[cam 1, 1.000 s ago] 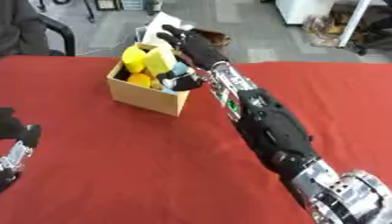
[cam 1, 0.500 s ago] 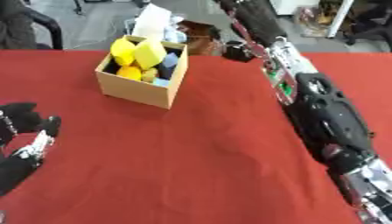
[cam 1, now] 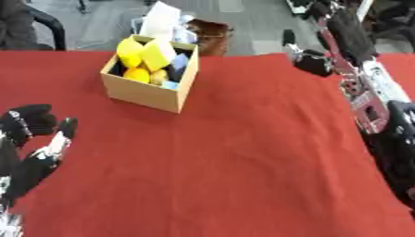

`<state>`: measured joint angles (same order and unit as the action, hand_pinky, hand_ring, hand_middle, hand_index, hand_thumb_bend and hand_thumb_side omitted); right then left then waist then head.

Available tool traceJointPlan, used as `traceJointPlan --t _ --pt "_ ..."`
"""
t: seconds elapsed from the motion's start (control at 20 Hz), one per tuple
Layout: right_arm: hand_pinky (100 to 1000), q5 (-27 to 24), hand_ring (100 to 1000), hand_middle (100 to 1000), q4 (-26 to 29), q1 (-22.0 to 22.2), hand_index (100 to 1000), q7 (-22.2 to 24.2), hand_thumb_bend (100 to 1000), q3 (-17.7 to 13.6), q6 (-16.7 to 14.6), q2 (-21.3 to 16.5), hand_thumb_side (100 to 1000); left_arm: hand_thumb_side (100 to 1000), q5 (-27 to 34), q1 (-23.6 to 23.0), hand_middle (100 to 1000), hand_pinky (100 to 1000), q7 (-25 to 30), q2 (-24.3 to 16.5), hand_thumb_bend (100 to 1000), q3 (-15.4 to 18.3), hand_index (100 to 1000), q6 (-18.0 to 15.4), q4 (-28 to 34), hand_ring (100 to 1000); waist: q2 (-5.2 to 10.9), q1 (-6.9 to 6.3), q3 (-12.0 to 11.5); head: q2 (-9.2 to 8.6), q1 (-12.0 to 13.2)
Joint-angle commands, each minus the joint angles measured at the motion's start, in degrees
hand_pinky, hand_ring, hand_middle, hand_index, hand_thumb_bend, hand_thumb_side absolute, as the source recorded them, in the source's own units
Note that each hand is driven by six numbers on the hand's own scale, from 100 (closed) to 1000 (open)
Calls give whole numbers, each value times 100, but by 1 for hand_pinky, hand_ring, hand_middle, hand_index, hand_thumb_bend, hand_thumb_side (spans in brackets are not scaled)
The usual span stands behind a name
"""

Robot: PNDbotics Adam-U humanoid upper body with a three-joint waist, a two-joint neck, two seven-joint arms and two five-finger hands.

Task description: Pick up objects on the table and place them in the box.

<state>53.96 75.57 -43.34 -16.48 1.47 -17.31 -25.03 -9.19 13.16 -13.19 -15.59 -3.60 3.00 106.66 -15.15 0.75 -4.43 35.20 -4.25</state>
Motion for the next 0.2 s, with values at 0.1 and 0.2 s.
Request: traceJointPlan --t 0.1,0.2 --pt "674 -433 588 688 769 403 846 30 100 -230 388 -18 290 413 -42 31 559 650 -39 -104 508 56 705 -37 88 633 38 -117 61 -3 84" --pt "671 -620 584 684 1071 706 845 77 100 -295 569 87 266 398 -55 28 563 651 -36 -100 533 43 707 -62 92 636 7 -128 104 25 116"
